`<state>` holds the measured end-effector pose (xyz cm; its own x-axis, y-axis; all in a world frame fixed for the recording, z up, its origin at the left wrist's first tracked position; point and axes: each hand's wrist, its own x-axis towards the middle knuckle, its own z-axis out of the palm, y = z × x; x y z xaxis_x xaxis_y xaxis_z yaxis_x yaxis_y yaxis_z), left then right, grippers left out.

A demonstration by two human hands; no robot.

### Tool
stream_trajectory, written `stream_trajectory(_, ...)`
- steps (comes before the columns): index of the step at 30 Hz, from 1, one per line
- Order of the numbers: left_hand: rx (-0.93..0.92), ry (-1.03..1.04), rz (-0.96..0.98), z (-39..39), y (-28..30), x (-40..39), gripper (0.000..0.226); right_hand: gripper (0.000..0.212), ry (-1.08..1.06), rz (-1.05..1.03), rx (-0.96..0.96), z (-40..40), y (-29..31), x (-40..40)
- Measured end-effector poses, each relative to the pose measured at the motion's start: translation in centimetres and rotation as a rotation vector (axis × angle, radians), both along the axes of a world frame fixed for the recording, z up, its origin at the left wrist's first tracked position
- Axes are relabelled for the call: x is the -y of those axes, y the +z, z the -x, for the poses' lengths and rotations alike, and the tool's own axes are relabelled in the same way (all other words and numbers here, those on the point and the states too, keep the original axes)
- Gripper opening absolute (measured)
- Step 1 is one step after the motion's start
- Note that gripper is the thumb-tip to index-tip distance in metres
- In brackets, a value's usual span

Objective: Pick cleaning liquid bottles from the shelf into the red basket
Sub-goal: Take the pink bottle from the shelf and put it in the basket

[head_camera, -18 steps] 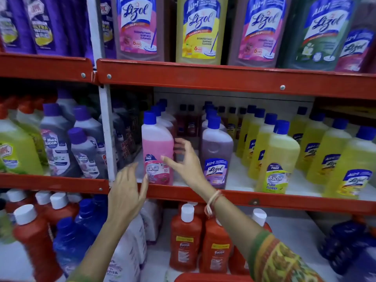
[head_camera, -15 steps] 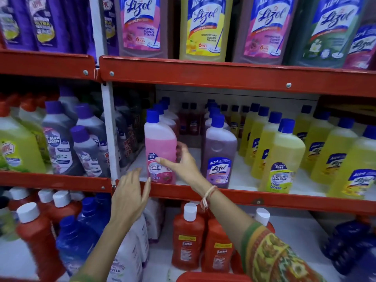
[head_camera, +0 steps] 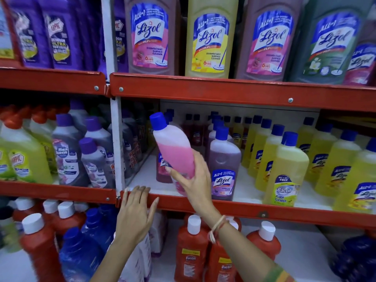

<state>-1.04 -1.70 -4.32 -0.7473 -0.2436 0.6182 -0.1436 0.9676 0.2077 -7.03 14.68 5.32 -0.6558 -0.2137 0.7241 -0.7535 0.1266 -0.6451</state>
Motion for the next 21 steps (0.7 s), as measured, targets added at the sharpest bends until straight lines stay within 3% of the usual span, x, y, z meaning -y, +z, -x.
stream_trajectory(5, 0.022, -0.023, -0.029, 0.8, 0.6, -2.1, 0.063, 0.063, -0.412, -0.107, -0.367, -2.4, 1.3, -3.4)
stream_trajectory(8, 0.053, -0.085, 0.007, 1.3, 0.8, -3.8, 0.06, 0.061, -0.482, -0.112, -0.4, -3.3, 2.1, -5.1)
stream_trajectory(10, 0.057, -0.102, 0.033, 1.3, 0.7, -4.4, 0.055, 0.062, -0.329, -0.027, -0.297, -3.7, 2.6, -6.5)
stream_trajectory(14, 0.046, -0.118, 0.042, 1.1, 0.2, -4.0, 0.05, 0.06, 0.225, 0.225, 0.115, -4.0, 3.8, -9.2)
stream_trajectory(17, 0.03, -0.127, 0.05, 1.2, 0.2, -3.8, 0.05, 0.058, 0.522, 0.284, 0.324, -4.0, 4.2, -11.0)
stream_trajectory(21, 0.031, -0.117, 0.04, 1.4, 0.2, -3.8, 0.056, 0.086, 0.778, 0.353, 0.542, -4.0, 3.7, -12.9)
